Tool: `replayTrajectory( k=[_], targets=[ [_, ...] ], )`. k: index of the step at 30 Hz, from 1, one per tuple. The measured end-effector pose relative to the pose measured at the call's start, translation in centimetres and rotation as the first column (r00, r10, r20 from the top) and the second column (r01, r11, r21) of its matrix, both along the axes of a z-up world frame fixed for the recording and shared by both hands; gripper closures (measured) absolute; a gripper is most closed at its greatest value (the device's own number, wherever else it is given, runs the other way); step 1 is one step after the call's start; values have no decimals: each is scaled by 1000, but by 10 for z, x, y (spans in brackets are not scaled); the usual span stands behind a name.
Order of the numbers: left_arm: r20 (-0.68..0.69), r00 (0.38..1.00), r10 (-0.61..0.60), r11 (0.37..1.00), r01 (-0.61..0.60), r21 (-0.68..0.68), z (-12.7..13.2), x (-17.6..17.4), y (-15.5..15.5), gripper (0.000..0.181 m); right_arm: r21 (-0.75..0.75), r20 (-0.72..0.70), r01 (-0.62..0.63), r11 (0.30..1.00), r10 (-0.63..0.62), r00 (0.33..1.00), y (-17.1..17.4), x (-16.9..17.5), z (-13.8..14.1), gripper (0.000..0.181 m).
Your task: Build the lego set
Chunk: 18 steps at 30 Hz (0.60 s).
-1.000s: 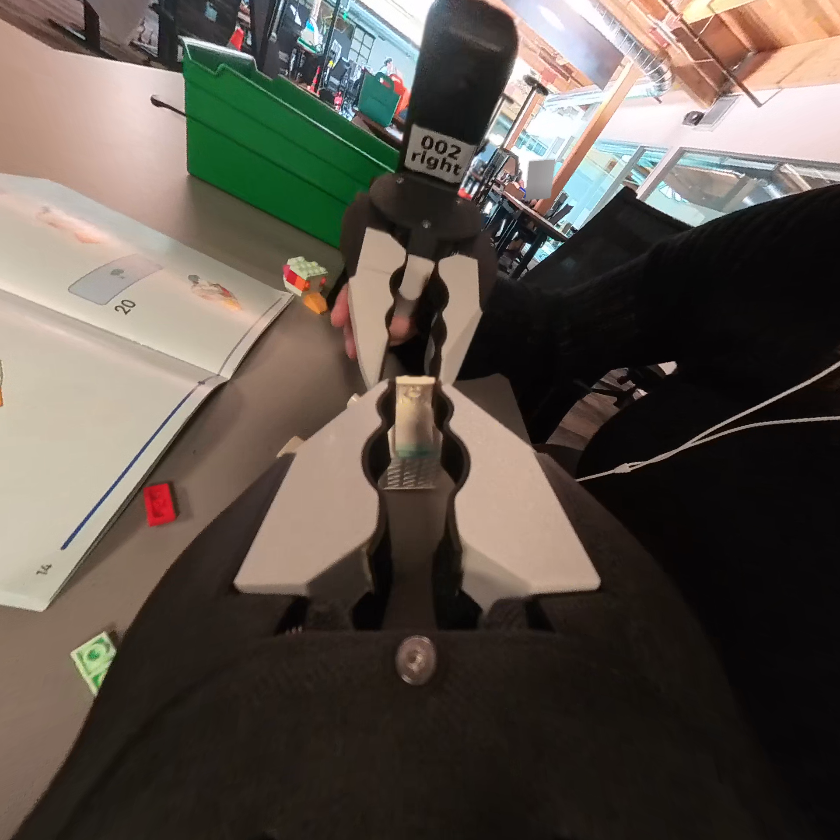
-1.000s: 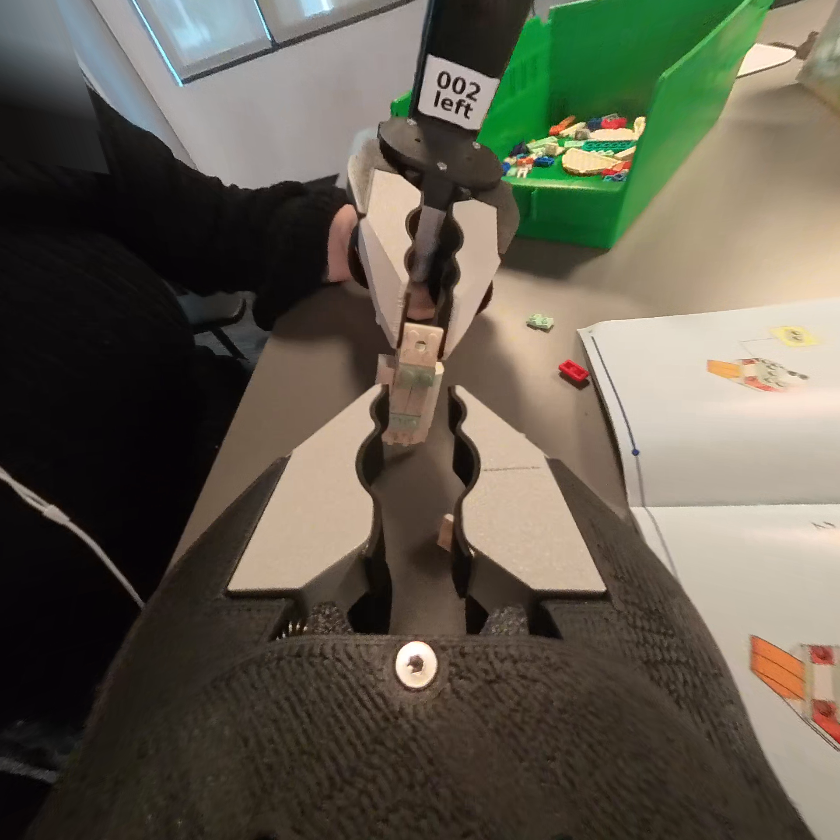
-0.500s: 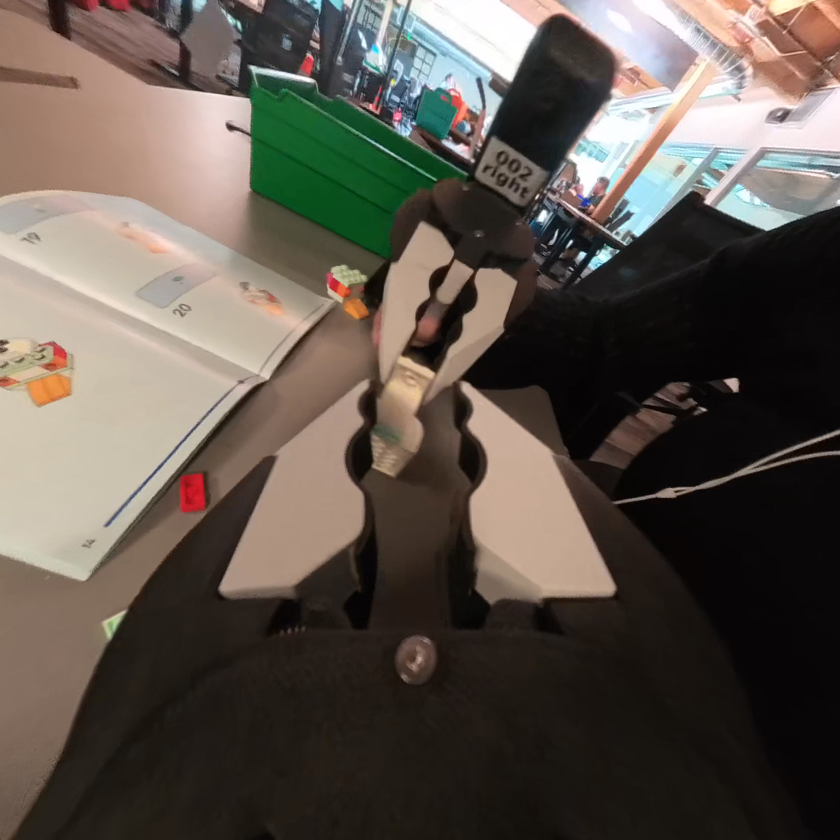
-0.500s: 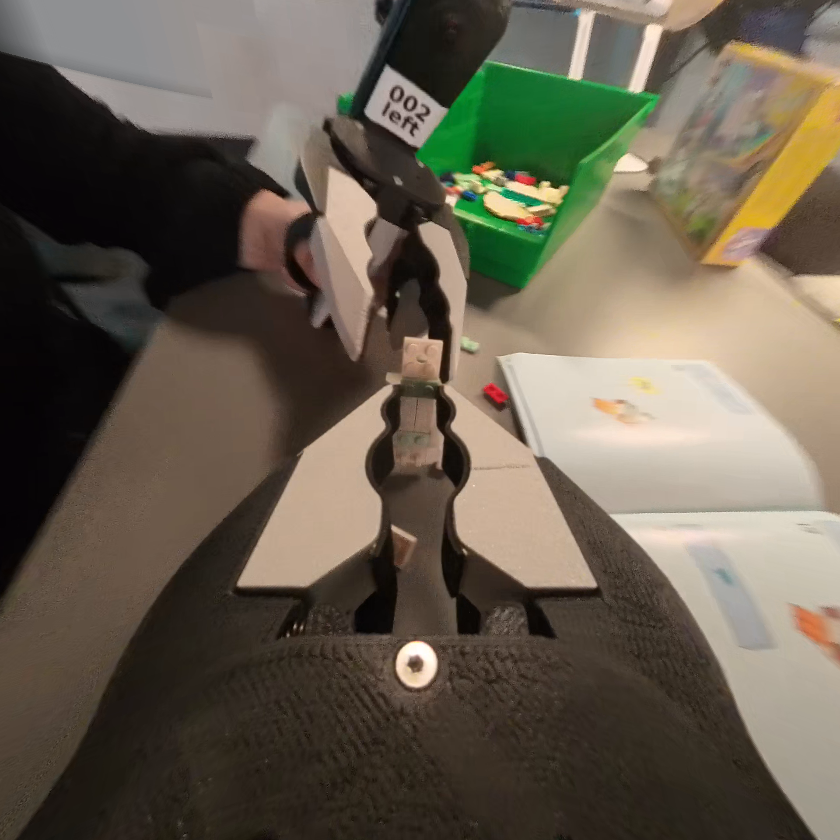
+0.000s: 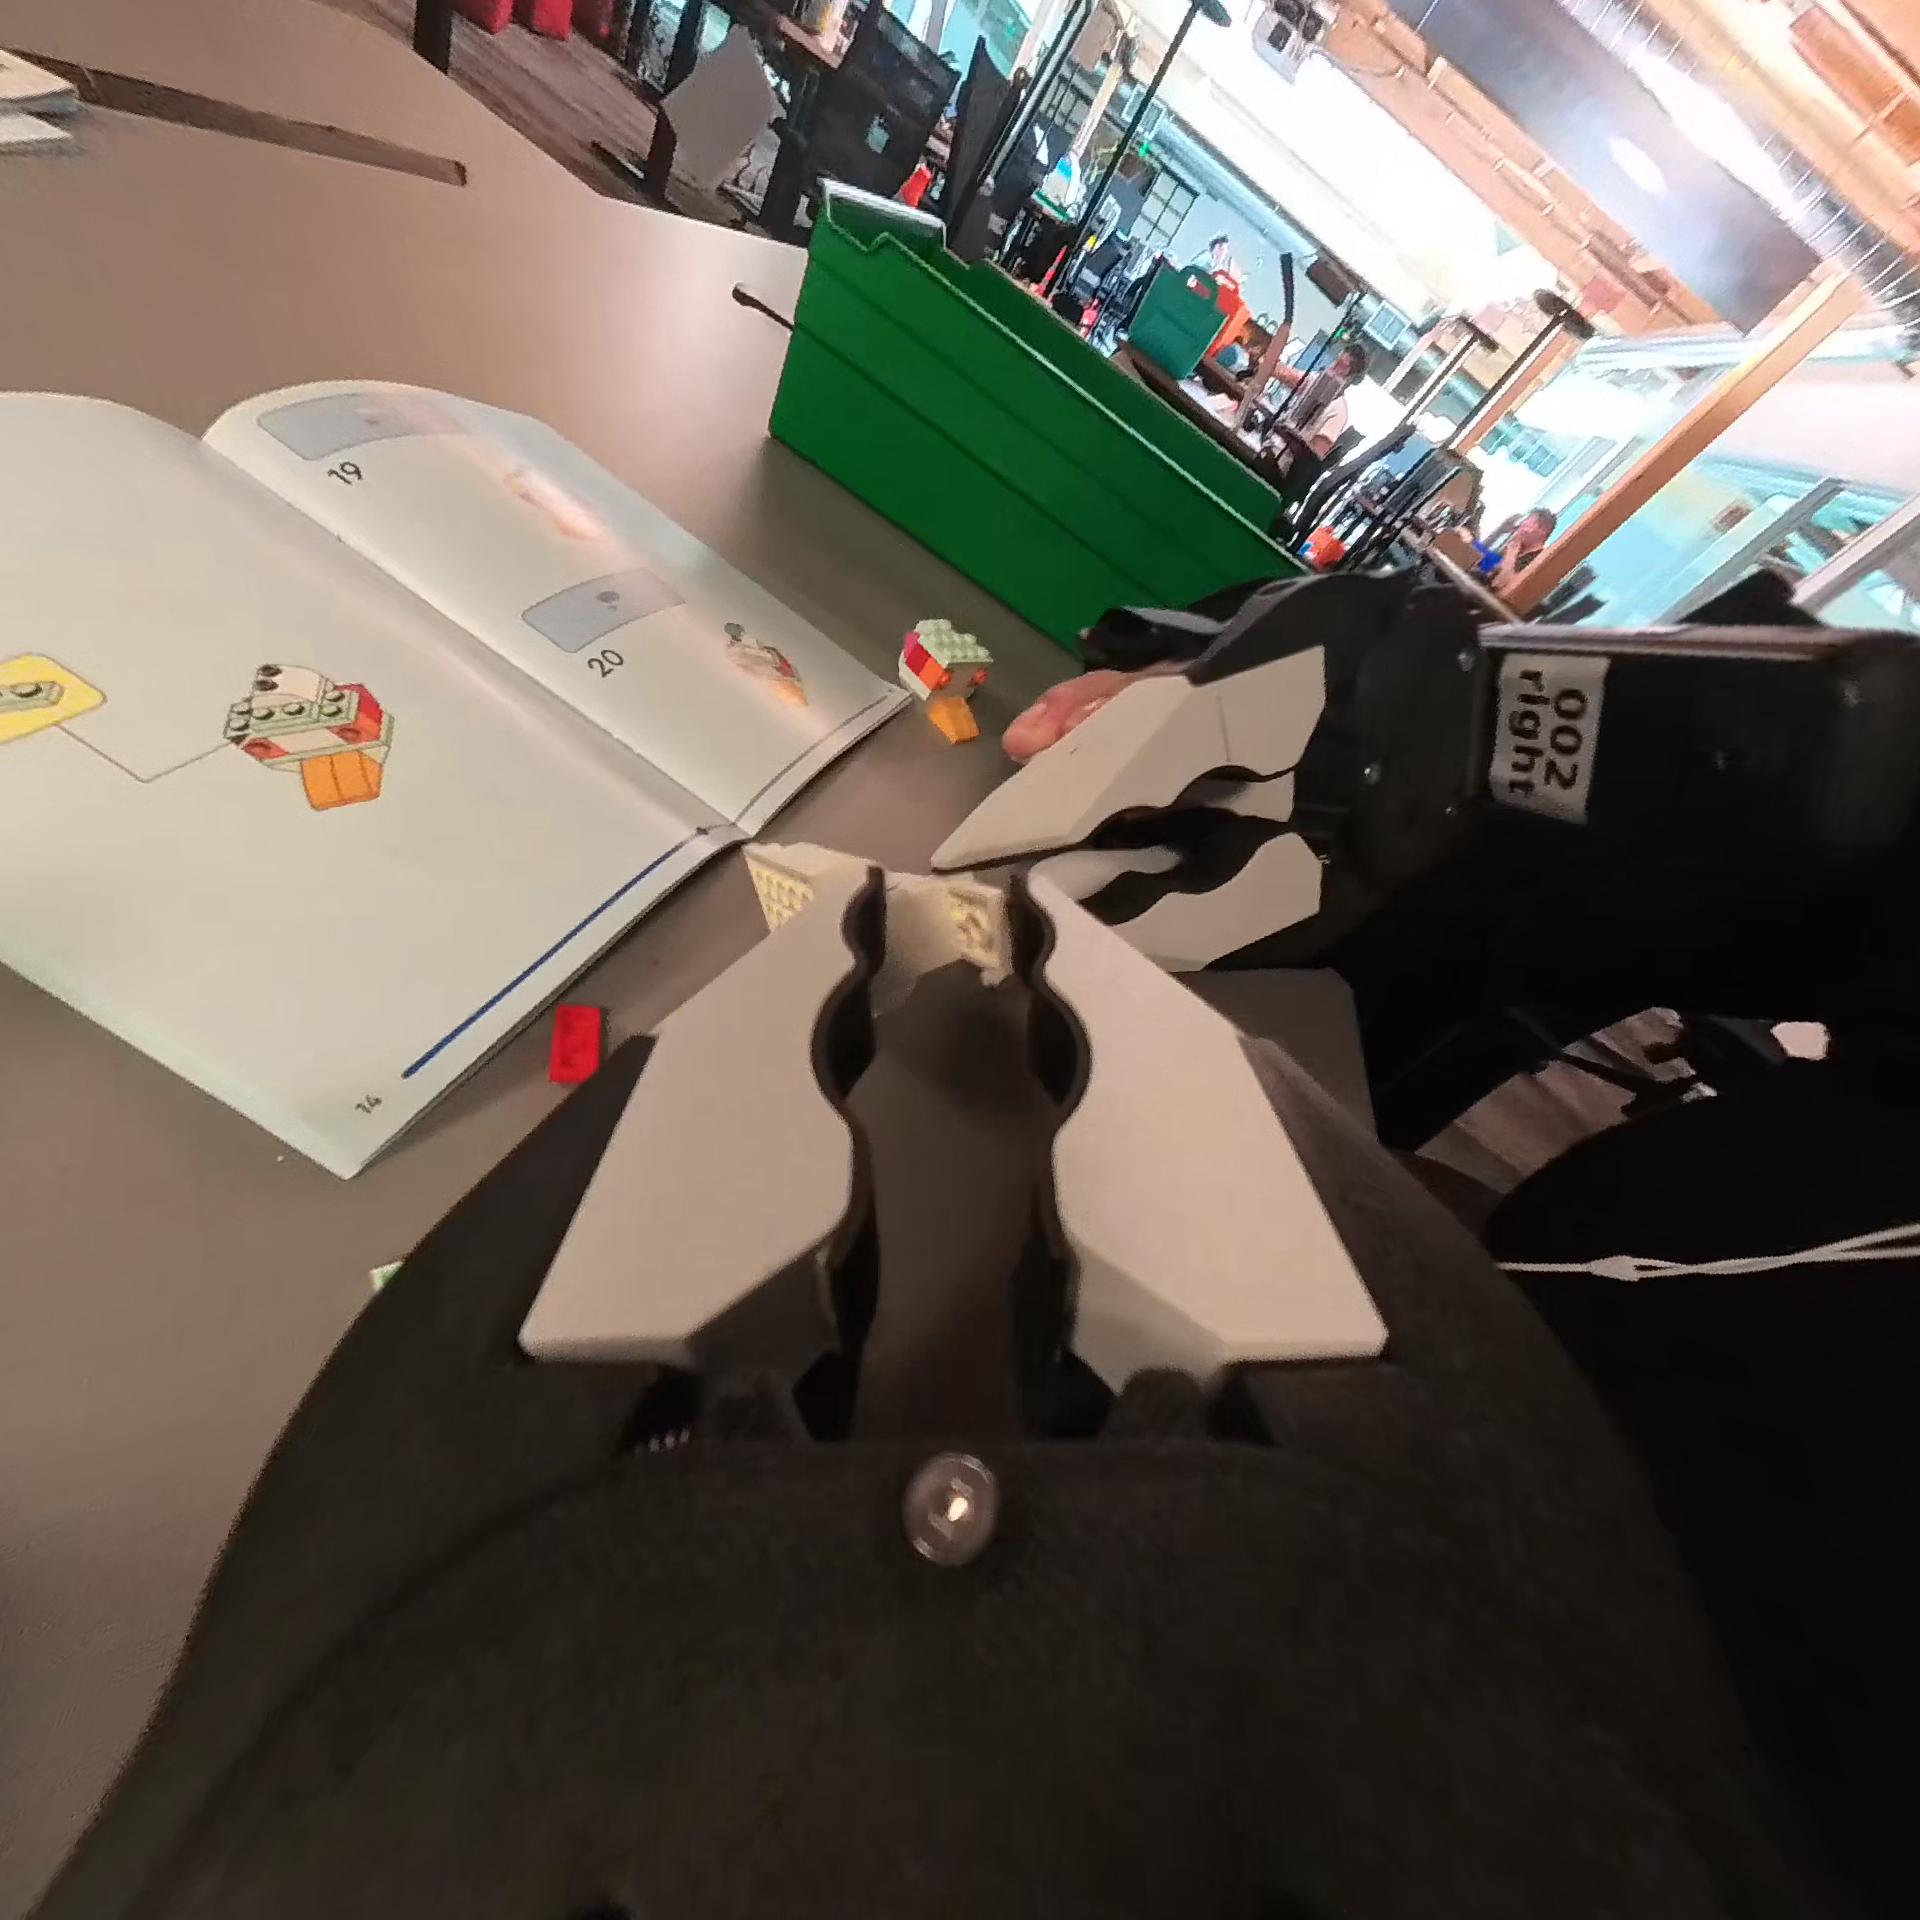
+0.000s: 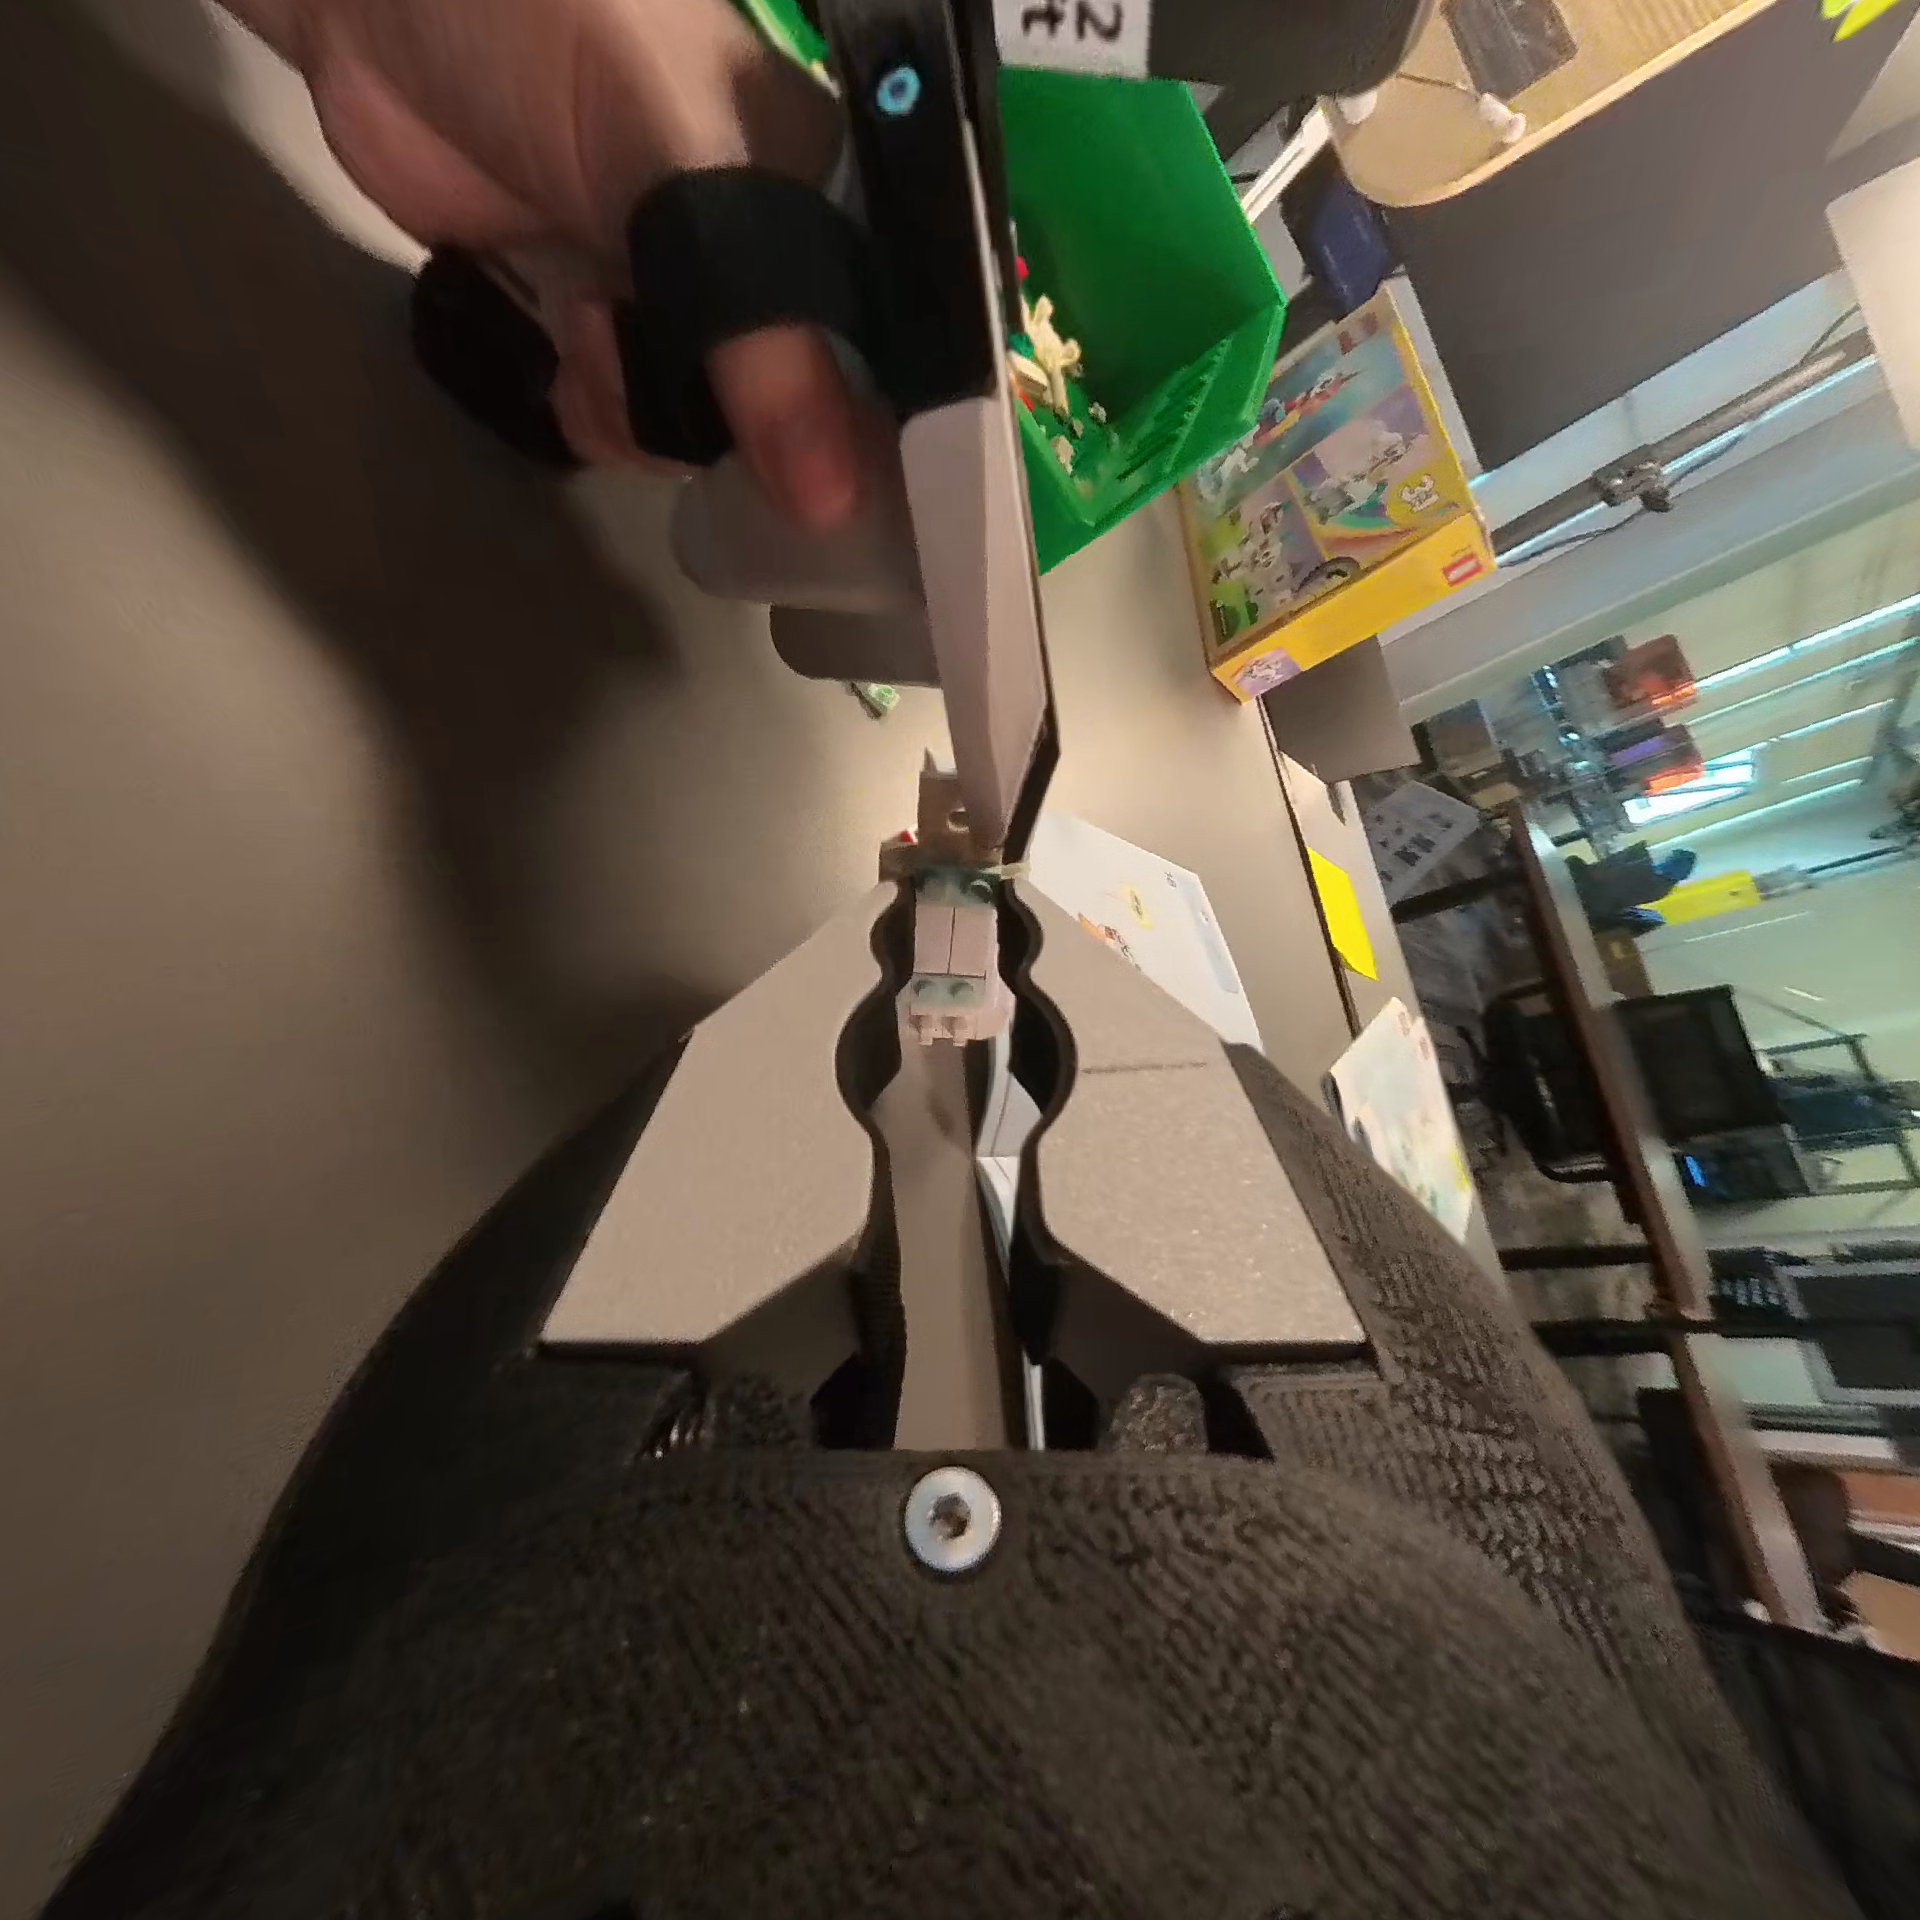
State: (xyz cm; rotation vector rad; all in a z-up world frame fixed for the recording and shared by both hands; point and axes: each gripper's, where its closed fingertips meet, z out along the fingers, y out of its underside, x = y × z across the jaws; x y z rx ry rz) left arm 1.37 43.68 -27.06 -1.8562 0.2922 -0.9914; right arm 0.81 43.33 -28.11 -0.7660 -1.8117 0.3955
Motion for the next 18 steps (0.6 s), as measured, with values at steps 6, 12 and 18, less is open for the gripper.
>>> replayTrajectory(
  k=[6,12,18],
  targets=[
    [-59,998,27,1000,-27,-2,-3,-1,-1,155,152,-5,30,988,-30,1000,2,-2,-3,167],
    [-177,981,84,995,-73,71,0,-4,0,150,251,-31,84,964,-79,996,9,-3,-1,167],
    [-316,939,139,979,-82,187,3,-2,-2,151,316,-82,136,939,-116,990,17,-1,9,167]
  ],
)
